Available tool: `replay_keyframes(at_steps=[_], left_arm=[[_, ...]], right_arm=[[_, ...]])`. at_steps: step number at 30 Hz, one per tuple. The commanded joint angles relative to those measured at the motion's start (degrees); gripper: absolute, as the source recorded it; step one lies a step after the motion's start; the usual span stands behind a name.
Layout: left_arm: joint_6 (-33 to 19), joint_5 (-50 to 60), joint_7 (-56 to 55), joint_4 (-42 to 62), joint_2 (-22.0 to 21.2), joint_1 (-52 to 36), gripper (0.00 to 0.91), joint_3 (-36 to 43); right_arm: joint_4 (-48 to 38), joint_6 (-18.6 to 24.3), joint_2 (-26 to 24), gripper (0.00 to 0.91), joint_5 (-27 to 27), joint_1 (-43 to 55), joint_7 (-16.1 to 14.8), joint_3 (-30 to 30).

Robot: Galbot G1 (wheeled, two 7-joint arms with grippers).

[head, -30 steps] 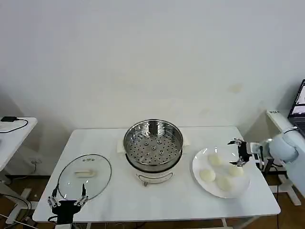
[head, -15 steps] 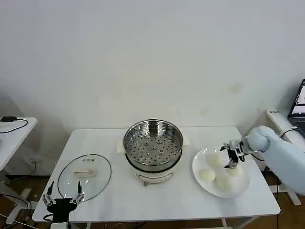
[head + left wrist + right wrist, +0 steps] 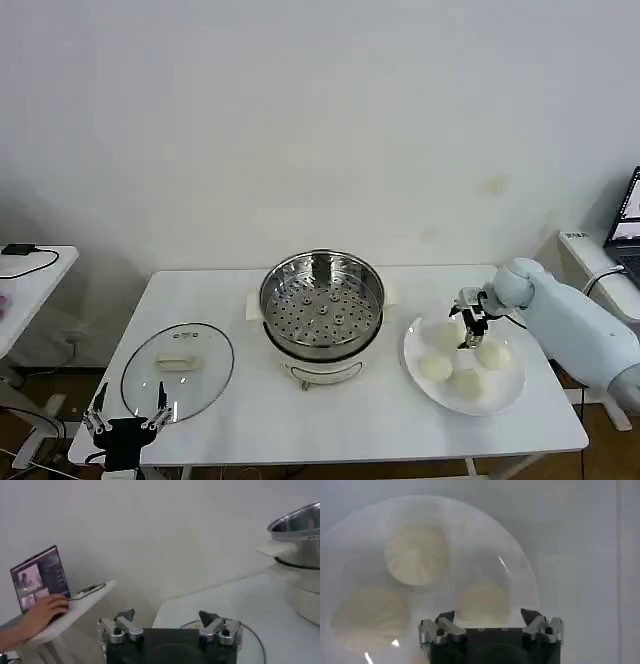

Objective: Take steamed baozi put them in steamer then cover it.

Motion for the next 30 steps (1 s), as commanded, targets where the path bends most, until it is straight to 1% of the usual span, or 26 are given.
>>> replay_keyframes(at_steps=[1, 11, 16, 20, 23, 24, 27, 30], left_arm=[[0.0, 0.0, 0.0, -0.1, 0.0, 0.0, 0.907, 0.0], [0.0, 0.0, -0.1, -0.8, -0.1, 0.3, 0.907, 0.3], [0.1, -0.1, -0.1, -0.7, 0.0, 0.4, 0.907, 0.4], [0.1, -0.2, -0.1, -0.4, 0.2, 0.3, 0.907, 0.6], [0.1, -0.3, -0.1, -0.2, 0.4, 0.0, 0.907, 0.8], [0.1, -0.3, -0.1, -0.1, 0.4, 0.0, 0.907, 0.9], [0.2, -0.3, -0.1, 0.0, 0.7, -0.4, 0.907, 1.0], [0.4, -0.6, 0.0, 0.2, 1.0, -1.0, 0.907, 1.1]], right_arm=[[-1.6, -0.1, 1.4, 0.312, -0.3, 1.1, -0.1, -1.6], [0.0, -0.1, 0.3, 0.322, 0.2, 0.3, 1.0, -0.6], [3.8, 0.1, -2.9, 0.333, 2.1, 3.5, 1.5, -1.8], [8.2, 0.2, -7.0, 0.333, 5.5, 9.5, 1.8, -6.2], [10.2, 0.4, -8.6, 0.333, 7.4, 13.2, 2.1, -8.3], [10.9, 0.3, -9.2, 0.333, 8.8, 15.6, 2.5, -9.8], [11.9, 0.4, -9.3, 0.333, 11.1, 20.1, 2.8, -13.0], [11.6, 0.6, -7.7, 0.333, 12.8, 25.9, 3.2, -16.1]])
